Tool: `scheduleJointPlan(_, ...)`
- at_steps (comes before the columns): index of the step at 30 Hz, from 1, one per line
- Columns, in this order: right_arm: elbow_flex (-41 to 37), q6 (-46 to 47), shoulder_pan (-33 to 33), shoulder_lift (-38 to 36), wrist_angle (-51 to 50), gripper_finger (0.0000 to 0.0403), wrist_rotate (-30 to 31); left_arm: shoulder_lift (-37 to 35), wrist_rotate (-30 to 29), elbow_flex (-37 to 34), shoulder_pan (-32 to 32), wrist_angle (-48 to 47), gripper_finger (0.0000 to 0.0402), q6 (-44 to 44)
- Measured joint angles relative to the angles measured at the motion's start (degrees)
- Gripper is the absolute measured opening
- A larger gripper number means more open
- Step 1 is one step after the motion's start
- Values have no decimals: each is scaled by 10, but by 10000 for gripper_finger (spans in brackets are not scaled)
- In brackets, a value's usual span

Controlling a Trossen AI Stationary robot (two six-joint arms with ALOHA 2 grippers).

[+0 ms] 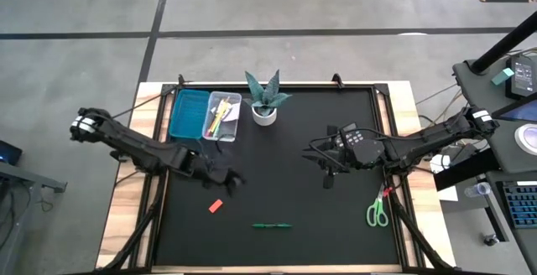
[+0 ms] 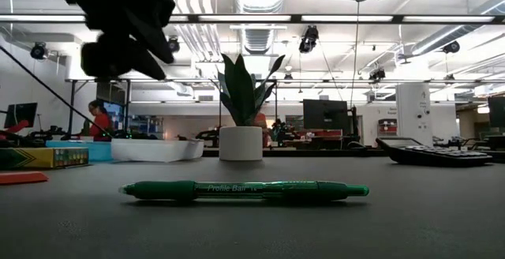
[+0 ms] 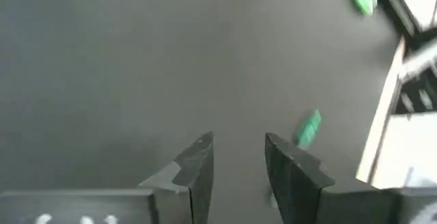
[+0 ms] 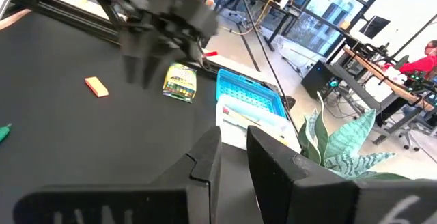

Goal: Pack school essentials
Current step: Put the orange eraser into the blue supply box

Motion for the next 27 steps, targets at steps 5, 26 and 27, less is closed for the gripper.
scheduleJointPlan(5,0,0,0,0,0,61,0,59,71,55,-18,-77,89,-76)
scheduleJointPlan(26,0,5,0,0,0,61,0,268,103,206,-125,-382,52,-175)
scheduleJointPlan(27,0,5,0,0,0,61,0,269,106,206,-125,-381,56,-163)
